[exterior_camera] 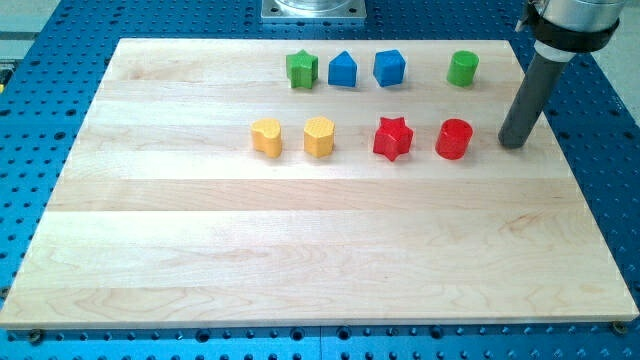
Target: Touch the bottom of the red blocks
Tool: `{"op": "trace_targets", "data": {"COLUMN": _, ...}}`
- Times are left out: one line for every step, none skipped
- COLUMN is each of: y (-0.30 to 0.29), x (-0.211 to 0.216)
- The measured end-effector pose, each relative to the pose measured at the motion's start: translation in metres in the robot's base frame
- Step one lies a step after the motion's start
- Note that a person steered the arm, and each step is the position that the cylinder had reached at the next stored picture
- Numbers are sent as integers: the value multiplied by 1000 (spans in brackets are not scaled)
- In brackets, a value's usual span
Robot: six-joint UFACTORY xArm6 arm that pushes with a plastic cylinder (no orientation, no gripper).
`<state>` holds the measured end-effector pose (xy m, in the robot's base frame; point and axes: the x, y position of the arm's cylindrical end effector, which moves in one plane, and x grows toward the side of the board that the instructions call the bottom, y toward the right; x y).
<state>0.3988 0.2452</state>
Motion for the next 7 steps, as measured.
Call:
{"op": "trace_targets", "data": {"y": 2, "x": 0}}
{"op": "trace_targets", "data": {"y": 2, "x": 0}}
{"op": "trace_targets", "data": {"y": 4, "x": 0}}
{"op": "trace_targets", "data": {"y": 4, "x": 0}}
{"op": "trace_targets", "data": {"y": 4, "x": 1}}
{"op": "trace_targets", "data": {"y": -1, "x": 9}}
{"op": "trace_targets", "data": {"y": -2, "x": 10}}
